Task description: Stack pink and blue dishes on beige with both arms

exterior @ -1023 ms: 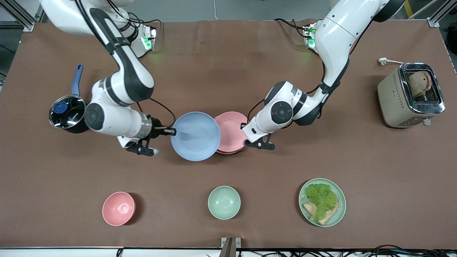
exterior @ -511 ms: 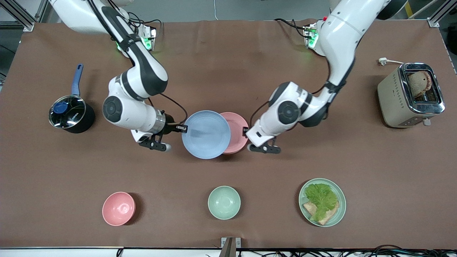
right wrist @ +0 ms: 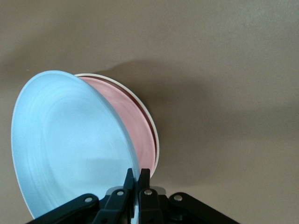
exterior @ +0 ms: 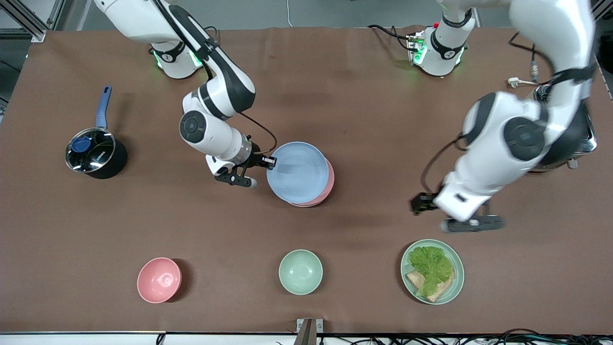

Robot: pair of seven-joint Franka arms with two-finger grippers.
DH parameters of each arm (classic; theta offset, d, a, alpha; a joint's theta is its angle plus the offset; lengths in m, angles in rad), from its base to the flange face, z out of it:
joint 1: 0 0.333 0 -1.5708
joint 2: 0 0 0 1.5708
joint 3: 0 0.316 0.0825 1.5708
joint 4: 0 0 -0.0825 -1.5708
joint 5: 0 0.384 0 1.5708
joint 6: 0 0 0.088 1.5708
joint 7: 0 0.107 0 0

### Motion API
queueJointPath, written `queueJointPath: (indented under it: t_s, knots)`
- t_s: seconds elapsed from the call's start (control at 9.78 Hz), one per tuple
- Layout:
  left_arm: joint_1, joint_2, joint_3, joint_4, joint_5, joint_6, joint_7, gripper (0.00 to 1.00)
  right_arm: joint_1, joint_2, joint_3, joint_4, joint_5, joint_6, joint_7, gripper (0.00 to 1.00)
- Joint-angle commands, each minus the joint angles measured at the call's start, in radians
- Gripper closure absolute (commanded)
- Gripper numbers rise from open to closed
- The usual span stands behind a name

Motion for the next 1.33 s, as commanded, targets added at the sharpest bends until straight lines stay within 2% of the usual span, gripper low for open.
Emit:
queueJointPath:
  t_s: [0.0, 0.31, 0.41, 0.61, 0.72, 0.82, 0.92, 1.02, 1.12, 1.23]
  knots:
    - [0.042, -0.091, -0.004, -0.003, 0.057, -0.065, 0.1, 0.0, 0.015, 0.004, 0.0, -0.035, -0.013, 0.065, 0.017, 0.98]
    - [0.115, -0.257, -0.013, -0.006, -0.042, -0.254, 0.217, 0.0, 0.038, 0.018, 0.002, -0.038, -0.013, 0.097, 0.02, 0.98]
    - [0.123, -0.283, -0.012, -0.003, -0.065, -0.316, 0.231, 0.0, 0.047, 0.024, 0.0, -0.038, -0.013, 0.102, 0.037, 0.97]
    - [0.146, -0.369, 0.034, -0.016, -0.184, -0.363, 0.267, 0.0, 0.047, 0.041, 0.0, -0.038, -0.014, 0.105, 0.037, 0.93]
    - [0.148, -0.395, 0.045, -0.017, -0.2, -0.416, 0.287, 0.0, 0.047, 0.046, 0.0, -0.038, -0.014, 0.11, 0.037, 0.9]
    - [0.14, -0.432, 0.073, -0.025, -0.202, -0.45, 0.289, 0.0, 0.044, 0.046, 0.0, -0.038, -0.014, 0.108, 0.037, 0.8]
    - [0.123, -0.463, 0.097, -0.049, -0.205, -0.459, 0.3, 0.0, 0.038, 0.044, 0.002, -0.035, -0.014, 0.098, 0.036, 0.65]
    - [0.069, -0.495, 0.164, -0.093, -0.208, -0.459, 0.33, 0.0, 0.033, 0.028, 0.0, -0.029, -0.014, 0.084, 0.033, 0.47]
    - [0.038, -0.521, 0.203, -0.127, -0.209, -0.459, 0.344, 0.0, 0.017, -0.017, -0.001, -0.027, -0.014, 0.072, 0.033, 0.16]
    - [0.034, -0.531, 0.208, -0.132, -0.209, -0.463, 0.344, 0.0, -0.003, -0.067, -0.004, -0.027, -0.014, 0.041, 0.033, 0.03]
